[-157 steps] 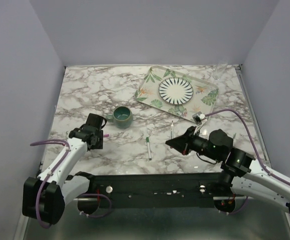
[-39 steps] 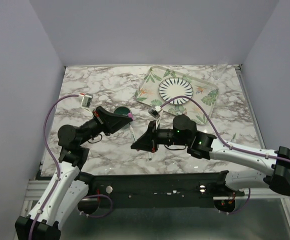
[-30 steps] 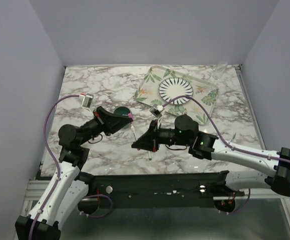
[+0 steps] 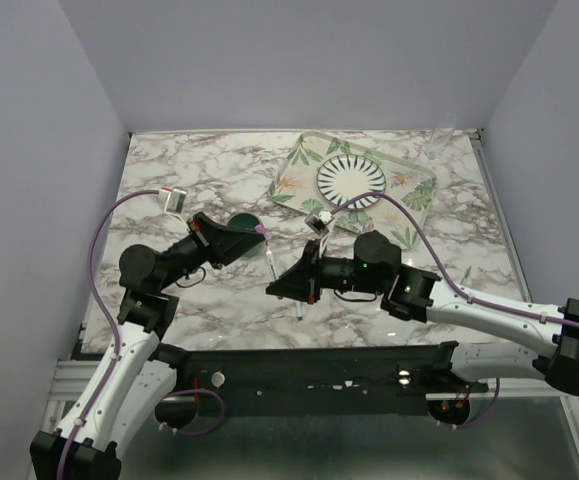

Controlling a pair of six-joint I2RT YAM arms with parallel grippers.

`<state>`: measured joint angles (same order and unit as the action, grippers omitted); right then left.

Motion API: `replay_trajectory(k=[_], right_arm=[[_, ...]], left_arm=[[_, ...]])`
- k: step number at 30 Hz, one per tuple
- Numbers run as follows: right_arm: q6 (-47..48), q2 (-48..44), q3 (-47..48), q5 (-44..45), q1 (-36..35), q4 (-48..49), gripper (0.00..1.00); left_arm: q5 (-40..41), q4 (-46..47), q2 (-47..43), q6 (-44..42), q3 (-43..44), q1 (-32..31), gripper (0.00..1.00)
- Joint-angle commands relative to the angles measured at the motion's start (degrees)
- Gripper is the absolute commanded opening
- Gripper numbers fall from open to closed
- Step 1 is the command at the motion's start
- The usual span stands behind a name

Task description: Insert the pens into the pen caps

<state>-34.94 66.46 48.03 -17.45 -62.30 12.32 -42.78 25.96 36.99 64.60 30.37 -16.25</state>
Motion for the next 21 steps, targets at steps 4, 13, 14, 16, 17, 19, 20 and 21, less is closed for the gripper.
replay_trajectory(k=[4, 13, 14, 16, 17, 19, 20, 21], right_arm=[[-0.39, 0.6, -0.39, -0.39, -0.54, 0.25, 0.01], [-0.57, 1.13, -0.13, 0.05, -0.63, 0.16, 0.01], [-0.48, 1.22, -0.13, 0.05, -0.63, 0.16, 0.01], [-0.57, 1.22, 0.13, 0.05, -0.63, 0.16, 0.01], [-0.66, 1.31, 0.13, 0.05, -0.54, 0.08, 0.01], [-0.57, 1.31, 0.22, 0.05, -0.63, 0.08, 0.01], [-0.74, 1.31, 0.22, 0.22, -0.63, -0.01, 0.01], [-0.66, 1.22, 0.22, 0.31, -0.63, -0.01, 0.01]], left_arm=[[4.55, -4.42, -0.34, -0.35, 3.73, -0.18, 0.0], [2.8, -3.98, -1.48, -0.53, 3.82, -0.18, 0.0], [2.62, -4.07, -1.49, -0.61, 3.65, -0.18, 0.0], [2.27, -4.24, -2.01, -0.96, 3.29, -0.18, 0.0], [2.27, -4.33, -2.01, -0.97, 3.03, -0.18, 0.0], [1.83, -4.25, -2.45, -0.97, 2.59, -0.18, 0.0], [1.65, -4.07, -2.45, -0.88, 2.5, -0.18, 0.0], [1.65, -3.9, -2.54, -0.88, 2.41, -0.18, 0.0]])
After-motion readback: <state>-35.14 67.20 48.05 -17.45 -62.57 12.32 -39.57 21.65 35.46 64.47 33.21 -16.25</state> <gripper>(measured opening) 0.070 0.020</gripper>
